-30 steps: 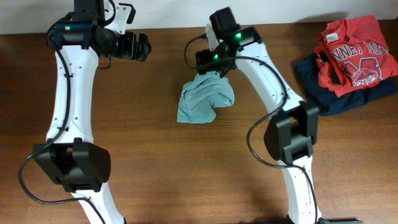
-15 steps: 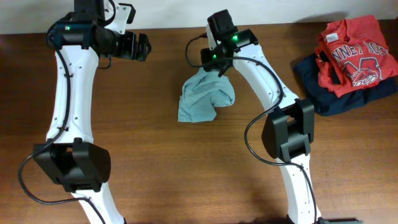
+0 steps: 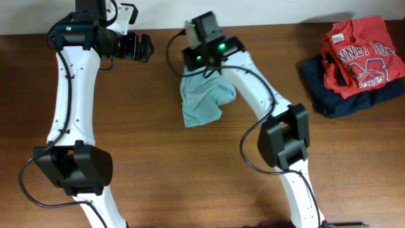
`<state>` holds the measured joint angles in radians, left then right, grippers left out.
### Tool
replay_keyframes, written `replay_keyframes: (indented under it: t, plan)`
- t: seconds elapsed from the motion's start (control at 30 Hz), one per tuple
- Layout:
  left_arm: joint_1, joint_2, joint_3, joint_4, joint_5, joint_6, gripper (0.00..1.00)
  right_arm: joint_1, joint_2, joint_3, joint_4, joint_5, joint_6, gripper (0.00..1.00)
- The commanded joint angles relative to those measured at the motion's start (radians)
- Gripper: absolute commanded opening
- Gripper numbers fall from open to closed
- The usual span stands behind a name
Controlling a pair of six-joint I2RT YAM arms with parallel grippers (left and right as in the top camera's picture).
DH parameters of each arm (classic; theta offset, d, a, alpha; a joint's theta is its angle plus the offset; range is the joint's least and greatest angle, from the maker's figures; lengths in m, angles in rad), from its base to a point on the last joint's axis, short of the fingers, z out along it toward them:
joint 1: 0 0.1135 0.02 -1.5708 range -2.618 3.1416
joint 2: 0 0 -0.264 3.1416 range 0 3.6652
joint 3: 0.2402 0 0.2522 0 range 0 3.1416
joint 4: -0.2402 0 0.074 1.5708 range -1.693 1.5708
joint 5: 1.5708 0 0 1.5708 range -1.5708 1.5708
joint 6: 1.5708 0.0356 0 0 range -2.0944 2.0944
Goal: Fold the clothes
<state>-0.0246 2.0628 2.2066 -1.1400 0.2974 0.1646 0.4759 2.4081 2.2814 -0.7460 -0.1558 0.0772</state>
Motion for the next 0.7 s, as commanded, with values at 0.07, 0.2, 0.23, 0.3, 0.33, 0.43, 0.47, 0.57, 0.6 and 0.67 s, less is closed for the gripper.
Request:
replay_keyframes:
  t: [0.07, 0.2, 0.23, 0.3, 0.33, 0.43, 0.47, 0.57, 0.6, 0.67]
  plan:
    - [0.003, 0.004, 0.000, -0.005, -0.003, 0.010, 0.99, 0.035, 0.035, 0.013, 0.006, -0.017, -0.006, 0.99]
    - [0.003, 0.005, 0.000, -0.005, -0.003, 0.010, 0.99, 0.032, 0.029, 0.014, -0.010, -0.016, -0.006, 0.99]
    - [0.003, 0.004, 0.000, -0.005, -0.003, 0.010, 0.99, 0.027, 0.023, 0.014, -0.016, -0.017, -0.006, 0.99]
    - [0.003, 0.005, 0.000, -0.005, -0.003, 0.010, 0.99, 0.016, 0.009, 0.014, -0.034, -0.017, 0.002, 0.99]
    - [0.003, 0.004, 0.000, -0.005, -0.003, 0.010, 0.99, 0.011, 0.001, 0.014, -0.043, -0.017, 0.006, 0.98]
    - [0.003, 0.004, 0.000, -0.005, -0.003, 0.010, 0.99, -0.013, -0.026, 0.014, -0.081, -0.017, 0.006, 0.99]
    - [0.003, 0.004, 0.000, -0.005, -0.003, 0.010, 0.99, -0.026, -0.035, 0.014, -0.101, -0.017, 0.006, 0.98]
    - [0.002, 0.005, 0.000, -0.005, -0.002, 0.009, 0.99, -0.069, -0.046, 0.014, -0.159, -0.018, 0.034, 0.99]
    - [0.002, 0.005, 0.000, -0.005, 0.001, 0.009, 0.99, -0.085, -0.047, 0.014, -0.180, -0.029, 0.044, 0.99]
    - [0.000, 0.005, 0.000, -0.006, 0.002, 0.010, 0.99, -0.123, -0.047, 0.013, -0.217, -0.080, 0.044, 0.99]
